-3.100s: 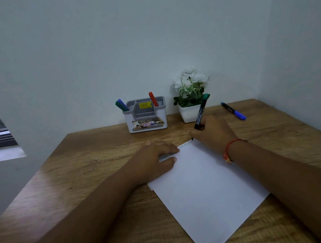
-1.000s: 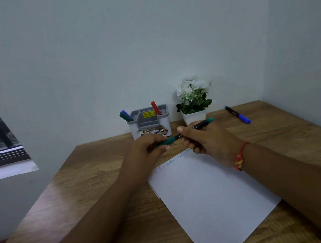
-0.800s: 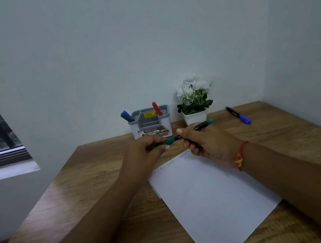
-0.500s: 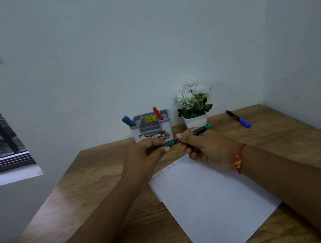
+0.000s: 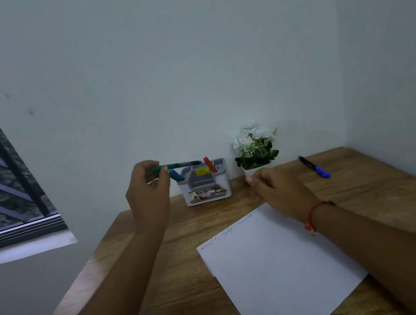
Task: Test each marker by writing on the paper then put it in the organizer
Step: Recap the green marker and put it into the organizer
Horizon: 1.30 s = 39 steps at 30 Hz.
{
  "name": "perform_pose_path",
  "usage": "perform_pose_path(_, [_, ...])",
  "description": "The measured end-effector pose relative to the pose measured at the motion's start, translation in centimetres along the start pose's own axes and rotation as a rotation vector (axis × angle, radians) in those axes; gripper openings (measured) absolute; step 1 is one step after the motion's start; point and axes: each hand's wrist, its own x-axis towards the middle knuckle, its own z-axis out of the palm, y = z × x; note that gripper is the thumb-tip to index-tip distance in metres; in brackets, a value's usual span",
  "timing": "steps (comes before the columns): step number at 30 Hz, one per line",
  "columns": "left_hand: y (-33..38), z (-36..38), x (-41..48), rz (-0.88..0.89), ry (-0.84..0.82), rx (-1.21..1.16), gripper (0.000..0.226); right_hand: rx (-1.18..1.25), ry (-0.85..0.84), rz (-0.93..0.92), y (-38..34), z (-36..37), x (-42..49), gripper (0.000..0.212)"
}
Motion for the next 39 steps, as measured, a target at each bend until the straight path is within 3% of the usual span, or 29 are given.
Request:
perform_pose_path(7, [-0.6,3.1,4.5,0.046,-0.036,0.112,0.015,-0.104,-0.070,-0.093,-0.6,0.4,-0.6,0.026])
perform_pose_path(16, [-2.7,8.1,6.1,0.019,-0.156,0.220,0.030,-0.216,-0.100,-0.142,-0.8,0.3,-0.5,0.038])
perform_pose_path(23, [-4.0,9.7,7.4,0.007,-0.209,0.312,0.011,-0.235,-0.106,-0.162,-0.7,0.2,-0.3,0.041])
perform_pose_path(31, [-5.0,9.9,6.9,0.103,-0.348,0.553,0.026,-0.246,-0.090,-0.169,-0.5,0.5,-0.1,0.041])
perform_pose_path(36, [-3.7,8.4,4.7,0.124,-0.283,0.437,0.031,-0.245,-0.089,-0.135,-0.4,0.4,0.0,0.038])
perform_pose_path(39, [-1.6,7.2,1.5,0.115,-0.324,0.298,0.040,-0.240,-0.048,-0.112,-0.5,0.1,-0.1,0.032])
